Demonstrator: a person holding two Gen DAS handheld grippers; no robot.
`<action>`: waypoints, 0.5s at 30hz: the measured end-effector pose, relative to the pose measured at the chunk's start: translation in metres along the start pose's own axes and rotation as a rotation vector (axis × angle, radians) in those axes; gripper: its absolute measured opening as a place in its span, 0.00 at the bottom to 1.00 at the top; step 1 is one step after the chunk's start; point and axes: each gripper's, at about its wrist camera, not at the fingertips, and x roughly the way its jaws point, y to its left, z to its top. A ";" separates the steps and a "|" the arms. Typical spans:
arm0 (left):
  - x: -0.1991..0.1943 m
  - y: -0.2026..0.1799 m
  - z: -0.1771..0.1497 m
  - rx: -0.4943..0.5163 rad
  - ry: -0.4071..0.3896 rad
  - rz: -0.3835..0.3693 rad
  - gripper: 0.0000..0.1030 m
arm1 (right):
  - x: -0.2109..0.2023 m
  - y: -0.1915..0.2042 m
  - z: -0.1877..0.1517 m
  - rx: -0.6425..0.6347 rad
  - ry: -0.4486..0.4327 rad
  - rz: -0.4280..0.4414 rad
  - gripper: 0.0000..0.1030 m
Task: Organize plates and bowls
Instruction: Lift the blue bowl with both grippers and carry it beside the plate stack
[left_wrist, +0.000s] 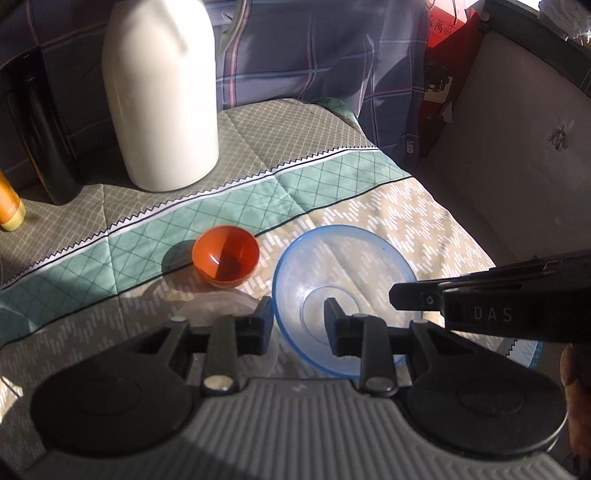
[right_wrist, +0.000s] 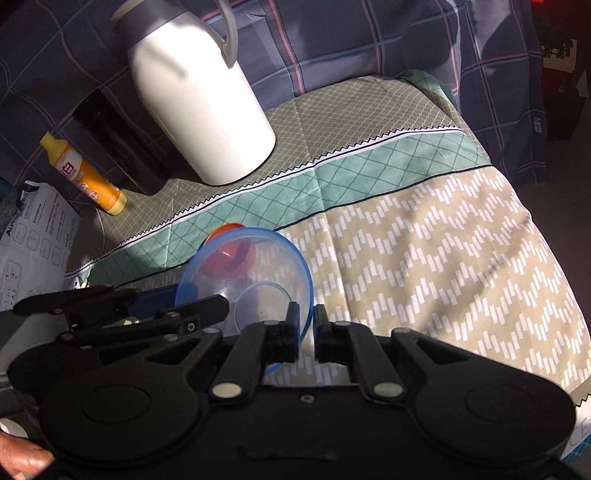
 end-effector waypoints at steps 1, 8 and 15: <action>-0.006 0.000 -0.008 0.002 0.003 0.002 0.27 | -0.004 0.003 -0.006 -0.006 0.006 0.003 0.07; -0.035 0.009 -0.046 -0.019 0.013 0.014 0.28 | -0.016 0.022 -0.039 -0.046 0.046 0.035 0.07; -0.055 0.037 -0.086 -0.061 0.042 0.040 0.28 | -0.011 0.056 -0.063 -0.119 0.098 0.077 0.07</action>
